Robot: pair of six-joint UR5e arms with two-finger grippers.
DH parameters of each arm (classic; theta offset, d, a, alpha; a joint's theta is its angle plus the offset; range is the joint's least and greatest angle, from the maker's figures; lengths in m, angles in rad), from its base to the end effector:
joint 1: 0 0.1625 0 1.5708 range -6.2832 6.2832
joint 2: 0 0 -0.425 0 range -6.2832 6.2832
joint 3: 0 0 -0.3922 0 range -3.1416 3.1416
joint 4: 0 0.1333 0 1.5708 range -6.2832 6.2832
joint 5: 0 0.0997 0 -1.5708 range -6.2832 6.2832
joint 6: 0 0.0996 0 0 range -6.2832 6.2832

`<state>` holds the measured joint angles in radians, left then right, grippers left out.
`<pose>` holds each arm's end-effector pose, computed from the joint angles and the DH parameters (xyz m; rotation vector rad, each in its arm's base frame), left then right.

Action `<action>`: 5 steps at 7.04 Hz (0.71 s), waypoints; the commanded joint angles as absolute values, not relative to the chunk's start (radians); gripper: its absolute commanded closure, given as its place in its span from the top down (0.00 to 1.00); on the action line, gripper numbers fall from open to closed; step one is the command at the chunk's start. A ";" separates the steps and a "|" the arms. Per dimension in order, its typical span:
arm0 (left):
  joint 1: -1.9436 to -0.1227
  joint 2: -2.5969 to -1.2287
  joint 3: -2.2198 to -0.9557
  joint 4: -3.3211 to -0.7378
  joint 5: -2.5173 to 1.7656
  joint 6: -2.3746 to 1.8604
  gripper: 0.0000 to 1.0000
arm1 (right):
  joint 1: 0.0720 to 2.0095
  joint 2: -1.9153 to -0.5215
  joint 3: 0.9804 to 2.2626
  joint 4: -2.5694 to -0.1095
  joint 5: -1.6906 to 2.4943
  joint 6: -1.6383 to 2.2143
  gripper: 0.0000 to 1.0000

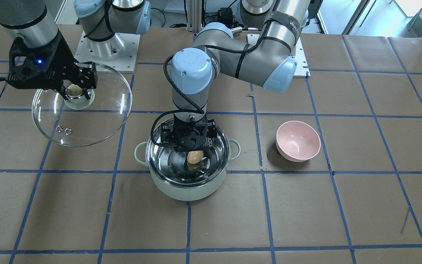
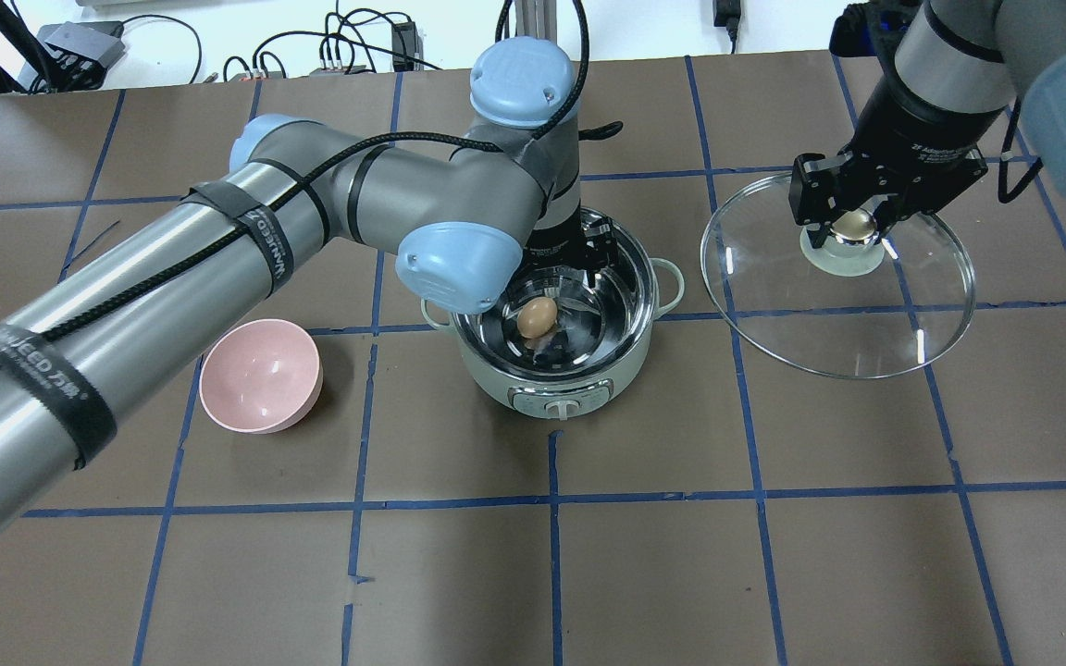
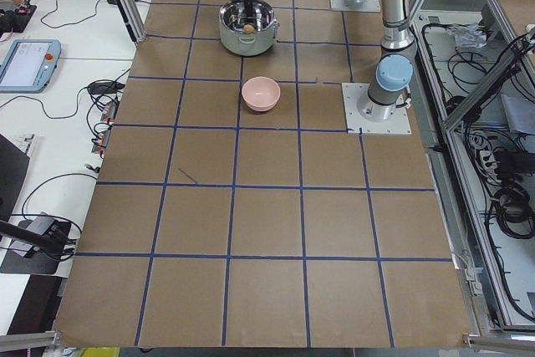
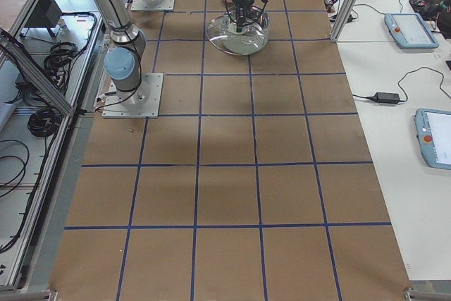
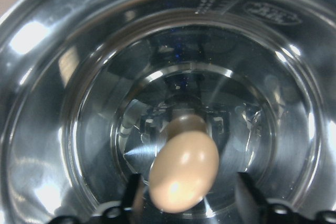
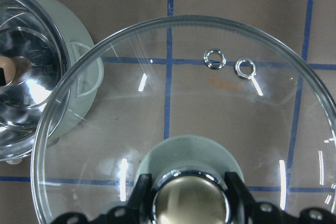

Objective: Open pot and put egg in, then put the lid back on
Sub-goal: 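Carry the egg with the left gripper over the open pot, then open the left gripper to drop the egg into the pot and withdraw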

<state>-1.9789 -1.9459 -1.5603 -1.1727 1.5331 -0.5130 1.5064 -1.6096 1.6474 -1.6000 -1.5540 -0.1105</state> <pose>-0.3739 -0.5194 0.3220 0.1612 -3.0887 0.0205 0.1042 -0.4820 0.4719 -0.0719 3.1233 0.0111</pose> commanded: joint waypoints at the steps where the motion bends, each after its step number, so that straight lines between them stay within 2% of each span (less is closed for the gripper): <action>1: -1.936 -1.779 -1.543 -1.388 1.509 -0.307 0.97 | 1.506 -1.609 1.647 -1.600 -1.554 -0.110 0.32; 3: -1.856 -1.637 -1.561 -1.514 1.512 -0.252 1.00 | 1.522 -1.611 1.632 -1.606 -1.540 -0.083 0.32; 5: -1.769 -1.563 -1.572 -1.604 1.629 -0.135 1.00 | 1.633 -1.594 1.631 -1.669 -1.542 0.051 0.32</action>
